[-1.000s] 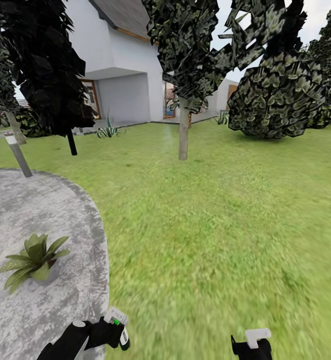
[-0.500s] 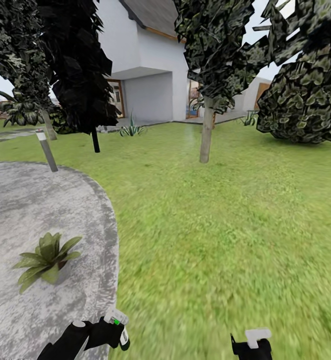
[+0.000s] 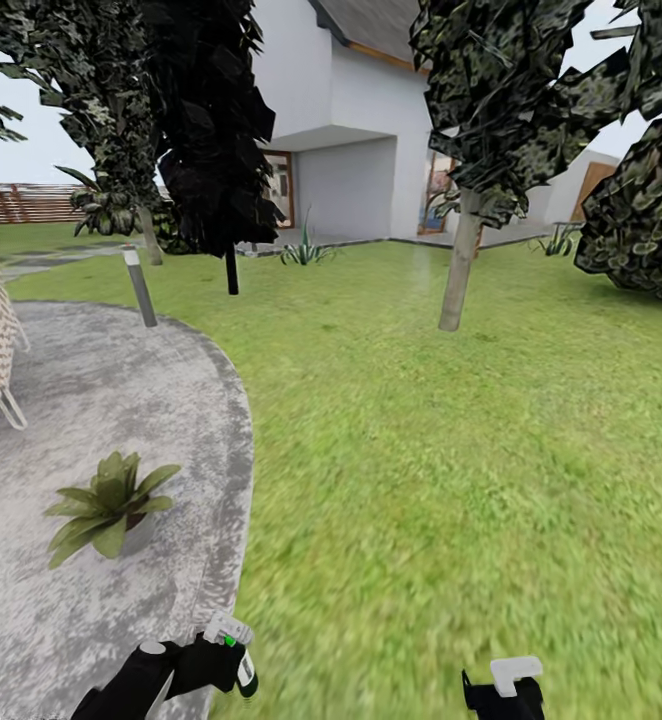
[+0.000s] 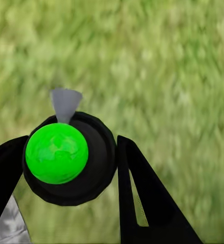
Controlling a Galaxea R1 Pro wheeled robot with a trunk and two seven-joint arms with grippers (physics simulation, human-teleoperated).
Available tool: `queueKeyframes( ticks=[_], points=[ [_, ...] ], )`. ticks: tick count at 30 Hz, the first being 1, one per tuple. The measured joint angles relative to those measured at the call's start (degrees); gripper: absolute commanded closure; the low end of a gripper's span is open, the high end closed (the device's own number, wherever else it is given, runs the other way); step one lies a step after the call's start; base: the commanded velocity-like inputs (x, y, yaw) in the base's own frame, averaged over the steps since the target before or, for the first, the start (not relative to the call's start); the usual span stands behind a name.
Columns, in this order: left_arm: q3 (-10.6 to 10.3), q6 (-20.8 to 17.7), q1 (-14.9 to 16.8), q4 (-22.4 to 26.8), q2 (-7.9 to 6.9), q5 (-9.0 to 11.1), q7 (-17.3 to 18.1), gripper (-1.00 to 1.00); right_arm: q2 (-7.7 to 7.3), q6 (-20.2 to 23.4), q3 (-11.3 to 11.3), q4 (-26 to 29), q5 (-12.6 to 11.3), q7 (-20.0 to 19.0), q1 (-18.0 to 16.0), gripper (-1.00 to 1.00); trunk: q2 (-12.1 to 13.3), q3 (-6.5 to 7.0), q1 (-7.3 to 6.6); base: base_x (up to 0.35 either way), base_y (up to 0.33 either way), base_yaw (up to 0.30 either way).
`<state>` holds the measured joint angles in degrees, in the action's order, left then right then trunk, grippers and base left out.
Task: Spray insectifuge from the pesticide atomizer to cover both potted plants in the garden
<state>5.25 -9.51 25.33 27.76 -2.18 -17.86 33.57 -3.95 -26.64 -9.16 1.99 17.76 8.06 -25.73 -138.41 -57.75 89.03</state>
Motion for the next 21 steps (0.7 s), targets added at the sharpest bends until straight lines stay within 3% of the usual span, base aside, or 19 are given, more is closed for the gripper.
queueKeyframes(
  ticks=[3, 9, 15, 21],
  points=[
    [1.2, 0.1, 0.0, 0.0, 0.03, 0.0, 0.0, 1.0, 0.0, 0.0, 0.0, 0.0, 0.0, 0.0, 0.0, -1.0, 0.0, 0.0, 0.0, 0.2, -0.218, 0.278],
    [1.4, 0.1, 0.0, 0.0, -0.05, 0.0, 0.0, 1.0, 0.0, 0.0, 0.0, 0.0, 0.0, 0.0, 0.0, -1.0, 0.0, 0.0, 0.0, 0.213, -0.196, 0.278],
    [1.7, -0.2, -0.6, 4.0, -0.08, -0.1, 0.1, 1.0, 0.0, 0.0, 0.0, 0.0, 0.0, 0.0, 0.0, -1.0, 0.0, 0.0, 0.02, 0.112, -0.033, 0.278],
    [1.9, -0.3, -0.6, 4.5, -0.27, -0.2, 0.0, 1.0, 0.0, 0.0, 0.0, 0.0, 0.0, 0.0, 0.0, -1.0, 0.0, 0.0, 0.02, 0.003, -0.001, 0.277]
  ],
)
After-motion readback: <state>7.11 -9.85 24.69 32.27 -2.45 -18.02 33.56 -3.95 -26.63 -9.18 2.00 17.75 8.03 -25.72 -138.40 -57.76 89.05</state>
